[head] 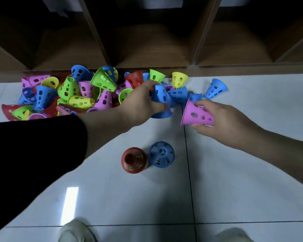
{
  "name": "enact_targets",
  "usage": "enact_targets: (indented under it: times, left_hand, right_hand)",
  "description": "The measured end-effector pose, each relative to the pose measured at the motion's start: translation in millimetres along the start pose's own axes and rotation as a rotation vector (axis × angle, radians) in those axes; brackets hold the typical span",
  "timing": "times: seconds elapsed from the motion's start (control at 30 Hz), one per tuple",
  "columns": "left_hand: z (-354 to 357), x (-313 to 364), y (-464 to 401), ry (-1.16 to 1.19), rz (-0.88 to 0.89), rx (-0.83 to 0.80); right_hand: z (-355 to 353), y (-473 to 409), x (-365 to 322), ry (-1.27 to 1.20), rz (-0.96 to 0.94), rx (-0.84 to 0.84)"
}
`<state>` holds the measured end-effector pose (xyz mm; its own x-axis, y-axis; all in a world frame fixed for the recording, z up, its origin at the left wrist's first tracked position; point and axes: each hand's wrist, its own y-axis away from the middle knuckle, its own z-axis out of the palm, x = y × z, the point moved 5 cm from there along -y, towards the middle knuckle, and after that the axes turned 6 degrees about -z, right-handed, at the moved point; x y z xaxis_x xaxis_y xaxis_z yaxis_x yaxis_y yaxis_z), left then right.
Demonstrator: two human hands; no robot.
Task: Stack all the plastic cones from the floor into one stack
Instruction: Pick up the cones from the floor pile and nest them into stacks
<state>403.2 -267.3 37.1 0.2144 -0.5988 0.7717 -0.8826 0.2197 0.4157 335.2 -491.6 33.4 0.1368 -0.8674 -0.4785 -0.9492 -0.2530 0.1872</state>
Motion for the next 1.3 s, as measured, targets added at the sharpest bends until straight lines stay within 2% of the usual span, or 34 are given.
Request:
enact_targets:
  times: [0.13, 0.27, 0.37, 0.47, 0.57, 0.93, 1.03, 1.13, 1.23, 1.3]
  left_hand:
    - [-41, -15, 81, -0.049, 0.162, 0.002]
    - [-48, -43, 140, -0.186, 0.324, -0.002]
    - [-31, -67, 152, -0.238, 0.352, -0.017]
    - [-7, -88, 146, -0.433, 0.405, -0.054]
    - [1, -104, 128, -0.453, 0.345, -0.021]
    - [14, -113, 95, -0.6, 0.36, 0.038]
    - [15, -115, 95, -0.582, 0.352, 0.043]
    - [11, -115, 100, -0.487, 0.366, 0.016]
    - [-11, -115, 104, -0.35, 0.397, 0.152]
    - [-35, -120, 94, -0.407, 0.379, 0.306]
  right_hand:
    - [-12, 27, -63, 0.058, -0.1, -0.103]
    - [3, 39, -98, 0.168, -0.193, -0.2]
    - [32, 38, -109, 0.267, -0.216, -0.313]
    - [58, 32, -110, 0.321, -0.206, -0.325]
    - [73, 21, -104, 0.349, -0.14, -0.334]
    - [75, 6, -93, 0.219, -0.085, -0.262]
    - [80, 22, -78, 0.121, -0.023, -0.253]
    - [81, 29, -69, 0.134, -0.056, -0.23]
    - [69, 30, -74, -0.061, -0.126, -0.175]
    - [55, 21, -78, -0.203, -0.173, -0.096]
